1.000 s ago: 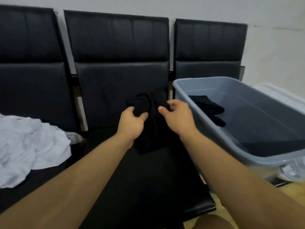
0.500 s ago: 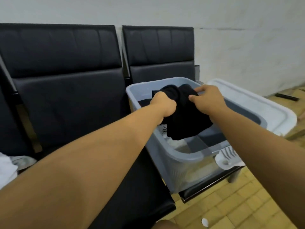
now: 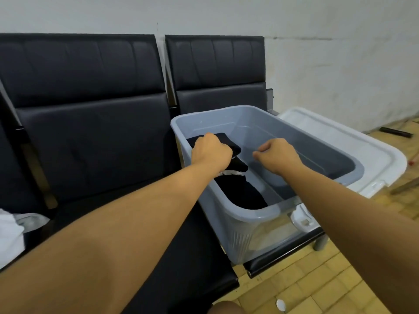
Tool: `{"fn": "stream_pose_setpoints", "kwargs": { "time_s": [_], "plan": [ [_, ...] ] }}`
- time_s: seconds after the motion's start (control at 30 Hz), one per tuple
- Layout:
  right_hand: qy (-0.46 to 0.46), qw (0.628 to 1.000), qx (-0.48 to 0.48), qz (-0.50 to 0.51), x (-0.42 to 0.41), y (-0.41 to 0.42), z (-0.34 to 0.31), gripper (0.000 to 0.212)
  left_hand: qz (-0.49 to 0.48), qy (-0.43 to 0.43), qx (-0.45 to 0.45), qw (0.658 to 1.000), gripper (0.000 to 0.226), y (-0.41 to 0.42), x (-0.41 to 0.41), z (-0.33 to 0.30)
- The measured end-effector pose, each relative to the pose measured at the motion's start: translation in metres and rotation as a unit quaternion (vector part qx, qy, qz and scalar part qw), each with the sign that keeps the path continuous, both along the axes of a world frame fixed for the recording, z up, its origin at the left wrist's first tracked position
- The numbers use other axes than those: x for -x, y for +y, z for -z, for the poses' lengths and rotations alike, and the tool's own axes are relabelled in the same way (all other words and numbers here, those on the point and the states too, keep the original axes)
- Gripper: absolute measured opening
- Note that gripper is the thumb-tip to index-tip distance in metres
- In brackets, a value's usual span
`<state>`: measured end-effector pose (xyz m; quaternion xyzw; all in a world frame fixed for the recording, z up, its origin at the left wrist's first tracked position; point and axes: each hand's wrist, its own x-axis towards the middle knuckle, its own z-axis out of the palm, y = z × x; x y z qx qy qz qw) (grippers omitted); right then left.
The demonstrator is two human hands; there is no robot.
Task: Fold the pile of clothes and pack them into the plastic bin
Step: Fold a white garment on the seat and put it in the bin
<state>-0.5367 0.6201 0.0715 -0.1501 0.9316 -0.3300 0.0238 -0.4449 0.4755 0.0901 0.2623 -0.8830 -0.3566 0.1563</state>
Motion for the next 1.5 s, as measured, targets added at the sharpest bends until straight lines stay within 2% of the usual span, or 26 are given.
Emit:
{"fn": "stream_pose_setpoints", "kwargs": {
  "time_s": [0.07,0.13,0.23,0.47,0.73,0.83,0.93,1.03,1.13,1.2,1.3,1.4,1.5],
  "plan": [
    [0.015,0.999,0.043,-0.016,-0.015,-0.014,-0.009,0.025,-0.024,0.050,-0.021,0.998,0.023,-0.012,-0.011,0.006],
    [0.027,0.996,0.073,-0.040,-0.033,-0.036,-0.017,0.017,-0.054,0.098,-0.046,0.993,0.020,-0.027,-0.026,0.011],
    [0.036,0.990,0.112,-0.083,-0.063,-0.084,-0.020,0.016,-0.092,0.130,-0.066,0.985,0.015,-0.060,-0.055,0.019],
    [0.013,0.967,0.098,-0.234,-0.162,-0.244,0.023,0.015,-0.204,0.107,-0.057,0.972,0.011,-0.186,-0.165,0.069],
    [-0.055,0.924,0.029,-0.377,-0.296,-0.405,0.104,0.008,-0.363,0.058,-0.066,0.928,0.016,-0.327,-0.325,0.153],
    [-0.066,0.904,-0.009,-0.421,-0.339,-0.450,0.133,0.009,-0.383,0.012,-0.040,0.923,0.018,-0.367,-0.386,0.182],
    [-0.063,0.859,-0.105,-0.497,-0.374,-0.484,0.168,0.011,-0.341,-0.136,0.051,0.929,0.035,-0.397,-0.439,0.216],
    [-0.035,0.803,-0.199,-0.561,-0.399,-0.507,0.202,0.036,-0.306,-0.263,0.119,0.907,0.045,-0.414,-0.483,0.248],
    [-0.035,0.812,-0.219,-0.540,-0.412,-0.518,0.225,0.049,-0.296,-0.286,0.137,0.901,0.030,-0.423,-0.515,0.270],
    [0.010,0.834,-0.222,-0.504,-0.416,-0.518,0.235,0.045,-0.295,-0.261,0.138,0.909,0.024,-0.429,-0.529,0.278],
    [0.068,0.856,-0.201,-0.471,-0.415,-0.516,0.243,0.025,-0.301,-0.148,0.097,0.937,0.017,-0.433,-0.535,0.270],
    [0.030,0.868,-0.180,-0.462,-0.410,-0.510,0.241,0.030,-0.338,-0.008,0.040,0.940,0.013,-0.433,-0.530,0.243],
    [0.040,0.870,-0.175,-0.459,-0.403,-0.501,0.225,0.037,-0.377,0.073,-0.006,0.923,0.022,-0.433,-0.527,0.210]
  ]
}}
